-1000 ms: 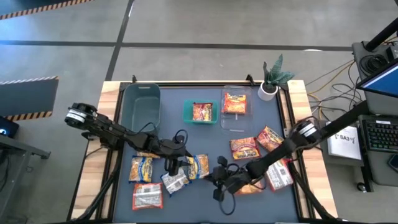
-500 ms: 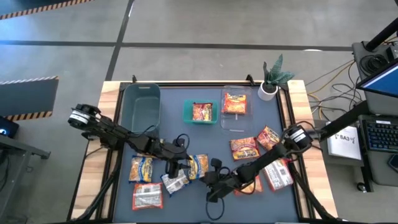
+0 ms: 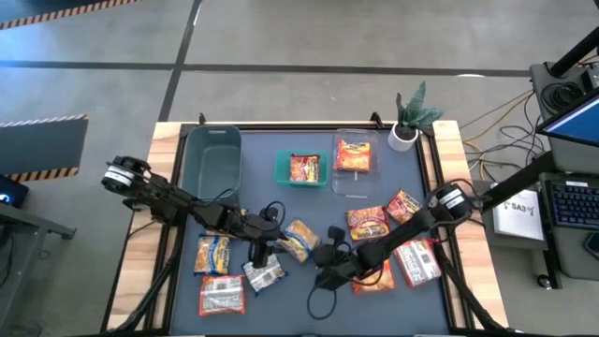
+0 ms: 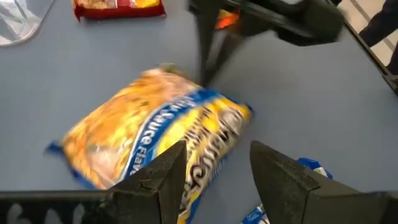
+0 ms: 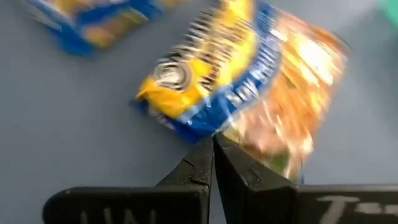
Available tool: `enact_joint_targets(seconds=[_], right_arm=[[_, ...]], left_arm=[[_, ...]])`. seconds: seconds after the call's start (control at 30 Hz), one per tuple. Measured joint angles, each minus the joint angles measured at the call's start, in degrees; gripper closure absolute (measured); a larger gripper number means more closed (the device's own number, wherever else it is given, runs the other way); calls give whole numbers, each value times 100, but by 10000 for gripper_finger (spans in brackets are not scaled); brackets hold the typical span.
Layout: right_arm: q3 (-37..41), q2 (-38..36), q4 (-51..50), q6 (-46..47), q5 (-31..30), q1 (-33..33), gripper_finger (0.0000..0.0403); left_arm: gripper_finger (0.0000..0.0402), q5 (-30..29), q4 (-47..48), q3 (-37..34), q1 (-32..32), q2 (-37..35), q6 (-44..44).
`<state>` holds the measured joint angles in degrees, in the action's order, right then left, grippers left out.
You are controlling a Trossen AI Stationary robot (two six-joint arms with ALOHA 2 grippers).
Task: Sort Maruchan noodles
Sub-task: Put the blue noodle pack into the dark blue bin
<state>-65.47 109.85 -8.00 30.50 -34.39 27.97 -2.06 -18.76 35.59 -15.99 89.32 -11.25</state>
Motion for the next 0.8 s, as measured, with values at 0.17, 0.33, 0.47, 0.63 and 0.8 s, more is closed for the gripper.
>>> enact_joint_targets(seconds=[0.17,0.33,0.47,0.63,0.8], right_arm=[[7,-284,-602,296,-147,40,394],[9,-533,-728,765,503,80,394],[13,-606,-720,1018,1093,109,394],[13,-617,-879,972,1222,241,394],[26,-624,-1114,952,1168,343,394]], left_arm=[[241,-9,43,2,2,-18,18],[241,-63,225,2,7,-20,218],[241,-258,199,86,7,-20,316],[217,-312,186,457,20,67,794],[171,-544,186,792,186,278,1591]])
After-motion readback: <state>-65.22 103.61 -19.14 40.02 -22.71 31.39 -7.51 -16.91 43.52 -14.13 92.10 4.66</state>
